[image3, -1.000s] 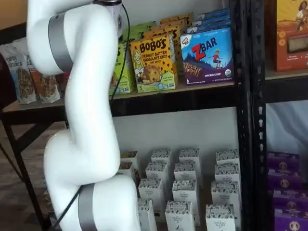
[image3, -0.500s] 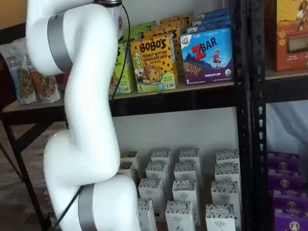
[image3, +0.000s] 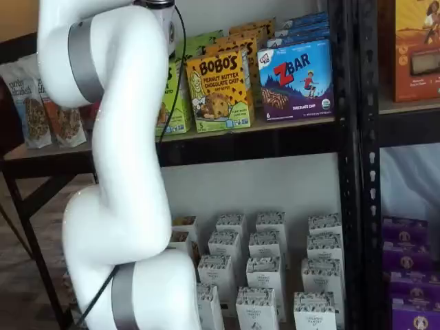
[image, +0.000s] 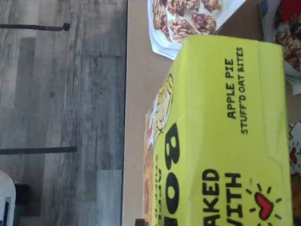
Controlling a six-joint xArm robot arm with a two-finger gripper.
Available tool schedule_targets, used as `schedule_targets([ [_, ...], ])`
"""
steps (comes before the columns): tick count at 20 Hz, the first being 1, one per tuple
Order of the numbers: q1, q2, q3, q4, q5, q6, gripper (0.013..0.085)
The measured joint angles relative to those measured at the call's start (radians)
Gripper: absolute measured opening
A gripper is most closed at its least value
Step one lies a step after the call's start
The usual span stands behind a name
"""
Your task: Pick the green box on the top shelf, the fourth from the left
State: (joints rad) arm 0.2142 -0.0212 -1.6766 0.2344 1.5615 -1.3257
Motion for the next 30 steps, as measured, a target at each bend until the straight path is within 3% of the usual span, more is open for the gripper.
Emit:
schedule_targets([
  [30, 0.001, -0.003, 0.0, -0.005, 0.006, 0.002, 0.061],
])
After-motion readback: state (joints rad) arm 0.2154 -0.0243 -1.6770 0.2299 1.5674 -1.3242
